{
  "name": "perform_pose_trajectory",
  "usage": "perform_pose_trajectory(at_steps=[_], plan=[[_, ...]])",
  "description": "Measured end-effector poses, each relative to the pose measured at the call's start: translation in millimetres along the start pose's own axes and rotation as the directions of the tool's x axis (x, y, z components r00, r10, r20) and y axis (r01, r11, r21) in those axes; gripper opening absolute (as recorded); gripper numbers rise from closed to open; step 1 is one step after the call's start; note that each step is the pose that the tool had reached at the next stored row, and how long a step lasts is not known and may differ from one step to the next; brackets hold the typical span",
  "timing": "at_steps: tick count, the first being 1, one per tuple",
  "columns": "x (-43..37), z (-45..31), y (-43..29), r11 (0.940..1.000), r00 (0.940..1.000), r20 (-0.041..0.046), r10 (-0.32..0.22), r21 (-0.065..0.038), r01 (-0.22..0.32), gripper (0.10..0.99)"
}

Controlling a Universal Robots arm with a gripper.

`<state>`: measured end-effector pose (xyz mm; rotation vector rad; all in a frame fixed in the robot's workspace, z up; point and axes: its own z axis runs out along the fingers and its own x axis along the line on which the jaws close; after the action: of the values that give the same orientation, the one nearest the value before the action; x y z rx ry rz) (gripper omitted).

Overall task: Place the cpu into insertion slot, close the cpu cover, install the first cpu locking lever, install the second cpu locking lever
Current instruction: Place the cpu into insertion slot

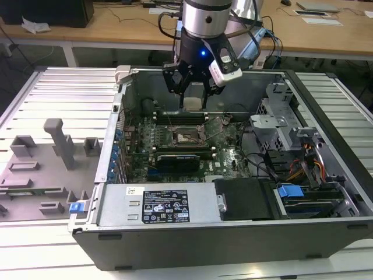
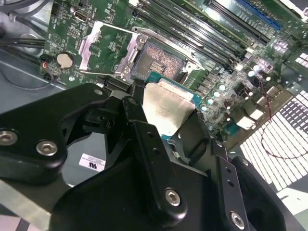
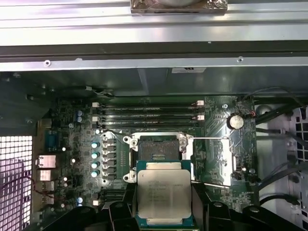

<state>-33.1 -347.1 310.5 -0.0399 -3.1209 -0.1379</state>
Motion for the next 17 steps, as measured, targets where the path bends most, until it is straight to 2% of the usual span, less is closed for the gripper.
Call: perform_pose_trajectory(at_steps=[4, 6, 9, 12, 14, 16, 17], plan=[[-0.1, 7.7, 0.1, 1.0, 1.0, -0.0001, 0.0, 0.0, 0.0, 0.541], [0.0, 10.4, 0.0, 1.0, 1.0, 0.0003, 0.002, 0.007, -0.002, 0.541], [-0.1, 11.9, -0.2, 0.9989, 0.9989, 0.0043, 0.046, 0.009, -0.046, 0.541], [-0.1, 13.2, -0.3, 0.9929, 0.9929, 0.0106, 0.119, 0.007, -0.119, 0.541], [-0.1, 14.6, -0.4, 0.9812, 0.9811, 0.0169, 0.193, 0.004, -0.193, 0.541], [-0.2, 15.3, -0.5, 0.9742, 0.974, 0.0197, 0.226, 0.003, -0.226, 0.541], [-0.2, 15.8, -0.5, 0.9652, 0.9649, 0.0227, 0.262, 0.002, -0.262, 0.541]])
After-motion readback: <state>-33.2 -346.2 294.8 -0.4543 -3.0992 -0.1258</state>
